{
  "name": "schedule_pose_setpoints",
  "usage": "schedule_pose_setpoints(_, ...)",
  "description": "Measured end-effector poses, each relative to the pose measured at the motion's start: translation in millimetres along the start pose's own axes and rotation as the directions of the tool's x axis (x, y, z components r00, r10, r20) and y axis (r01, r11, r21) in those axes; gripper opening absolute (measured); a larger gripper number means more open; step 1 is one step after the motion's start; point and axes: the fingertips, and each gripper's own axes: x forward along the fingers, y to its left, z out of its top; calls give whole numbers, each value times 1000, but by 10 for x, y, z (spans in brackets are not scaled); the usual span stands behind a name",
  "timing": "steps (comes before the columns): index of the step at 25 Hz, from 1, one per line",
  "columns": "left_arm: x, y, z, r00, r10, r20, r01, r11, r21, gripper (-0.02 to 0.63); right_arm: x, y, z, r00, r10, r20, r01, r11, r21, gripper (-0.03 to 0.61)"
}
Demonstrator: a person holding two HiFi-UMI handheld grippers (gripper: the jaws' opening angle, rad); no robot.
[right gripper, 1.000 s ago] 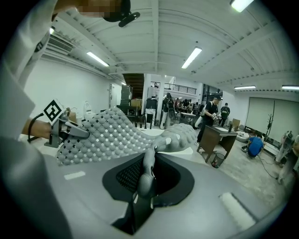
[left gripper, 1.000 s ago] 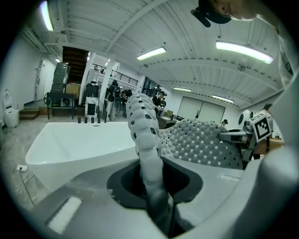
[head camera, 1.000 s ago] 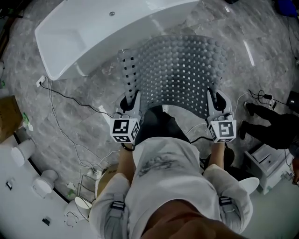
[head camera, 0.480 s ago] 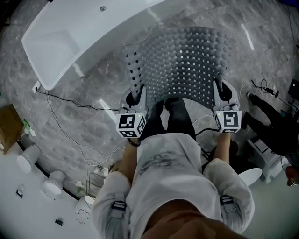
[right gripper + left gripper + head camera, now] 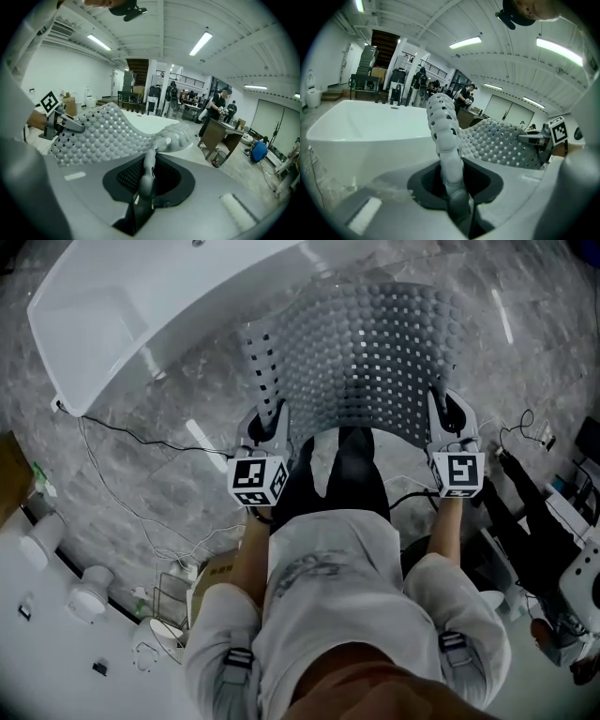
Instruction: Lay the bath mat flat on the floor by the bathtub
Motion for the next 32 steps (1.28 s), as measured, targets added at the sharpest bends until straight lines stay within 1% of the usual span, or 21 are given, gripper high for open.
schedule_pose_setpoints(8, 763, 1, -185, 993, 117, -32, -119, 991, -63, 87, 716, -615, -378, 991, 131, -13, -130, 991, 10, 46)
schedule_pose_setpoints(13, 1357, 95, -347, 984, 169, -51, -173, 981, -89, 87, 1328, -950, -691, 983, 181, -34, -181, 983, 8, 46)
schedule_pose_setpoints(16, 1631, 179, -463, 979, 194, -66, -200, 975, -100, 87, 1638, -1076, -876, 977, 207, -49, -207, 978, 9, 46)
schedule_pose_setpoints(24, 2070, 500, -819, 969, 235, -81, -244, 961, -128, 87, 2238, -1130, -1259, 969, 241, -58, -242, 970, -5, 46)
schedule_pose_setpoints(28, 2227, 589, -1049, 968, 238, -74, -247, 959, -141, 87, 2401, -1098, -1487, 972, 230, -57, -231, 973, -13, 46)
schedule_pose_setpoints(32, 2379, 824, -1330, 972, 228, -59, -234, 961, -145, 87, 2641, -979, -1773, 977, 205, -55, -206, 978, -27, 46)
